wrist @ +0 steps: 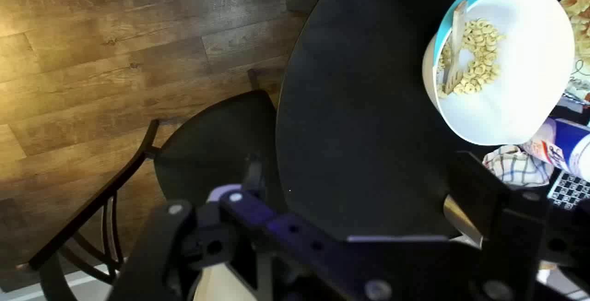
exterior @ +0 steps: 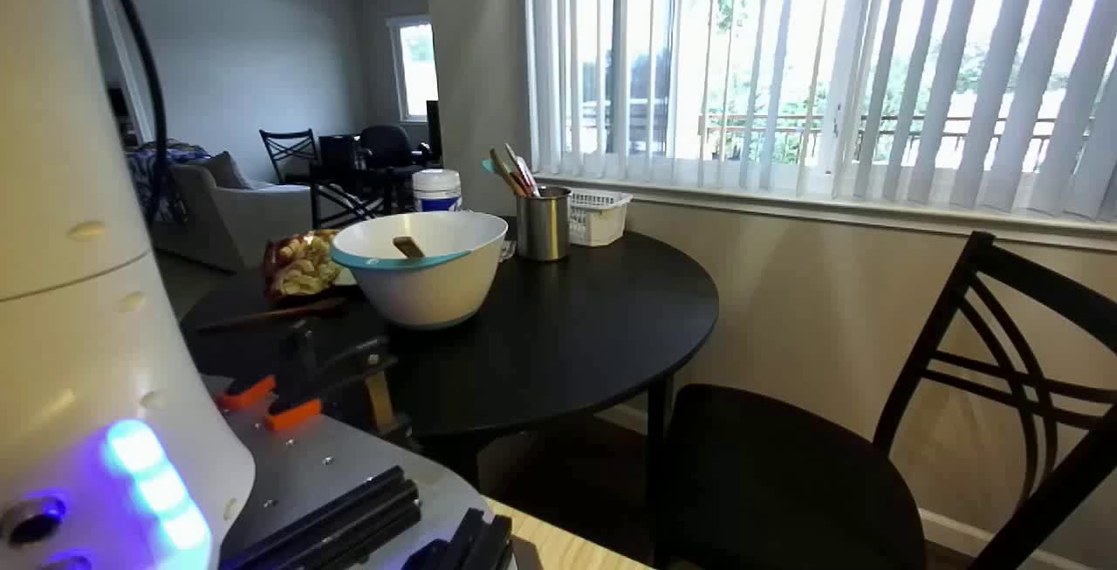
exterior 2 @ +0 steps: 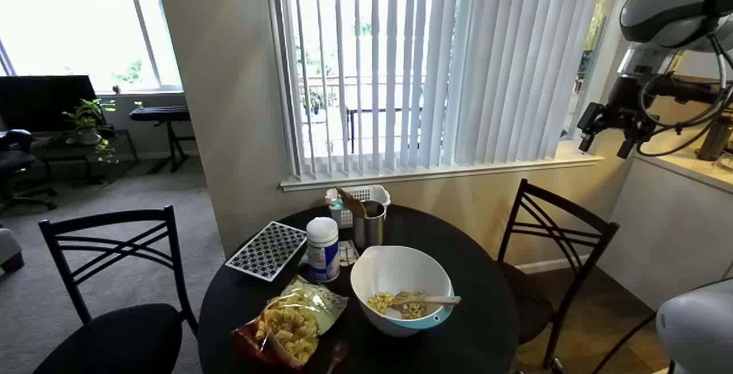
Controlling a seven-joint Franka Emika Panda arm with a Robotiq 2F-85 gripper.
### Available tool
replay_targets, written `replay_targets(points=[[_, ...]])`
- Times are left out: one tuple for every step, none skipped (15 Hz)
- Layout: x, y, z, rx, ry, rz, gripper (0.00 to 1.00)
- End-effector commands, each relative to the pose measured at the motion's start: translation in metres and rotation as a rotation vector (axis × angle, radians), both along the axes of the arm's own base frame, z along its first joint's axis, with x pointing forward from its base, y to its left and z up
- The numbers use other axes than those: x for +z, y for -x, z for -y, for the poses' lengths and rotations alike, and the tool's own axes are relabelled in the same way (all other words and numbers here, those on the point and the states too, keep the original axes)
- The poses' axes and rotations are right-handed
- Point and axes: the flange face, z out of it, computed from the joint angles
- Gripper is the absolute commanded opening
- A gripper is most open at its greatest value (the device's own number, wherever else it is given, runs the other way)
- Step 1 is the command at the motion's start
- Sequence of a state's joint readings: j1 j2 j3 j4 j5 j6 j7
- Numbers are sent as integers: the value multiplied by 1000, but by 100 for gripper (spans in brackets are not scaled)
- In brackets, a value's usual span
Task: Mix the substance in the white bowl with the wooden spoon in the white bowl
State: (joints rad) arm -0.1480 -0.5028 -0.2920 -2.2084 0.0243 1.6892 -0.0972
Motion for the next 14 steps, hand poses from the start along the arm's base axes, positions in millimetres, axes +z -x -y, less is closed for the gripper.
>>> replay_targets(points=[[0, 0, 0, 0, 0, -1, 100], [0, 0, 0, 0, 0, -1, 100], [0, 0, 0, 0, 0, -1, 100], [0, 0, 0, 0, 0, -1, 100], [0, 0, 0, 0, 0, -1, 100], [0, 0, 0, 0, 0, -1, 100], [0, 0, 0, 0, 0, -1, 100], [2, 3, 2, -5, -3, 6, 100], [0, 9, 3, -11, -10, 12, 100], [-6, 12, 4, -26, -30, 17, 100], [-14, 13, 1, -51, -72, 34, 100], [-23, 13, -2, -83, -123, 42, 100], [-35, 12, -7, -114, -161, 49, 100], [-47, 10, -14, -148, -213, 56, 100]])
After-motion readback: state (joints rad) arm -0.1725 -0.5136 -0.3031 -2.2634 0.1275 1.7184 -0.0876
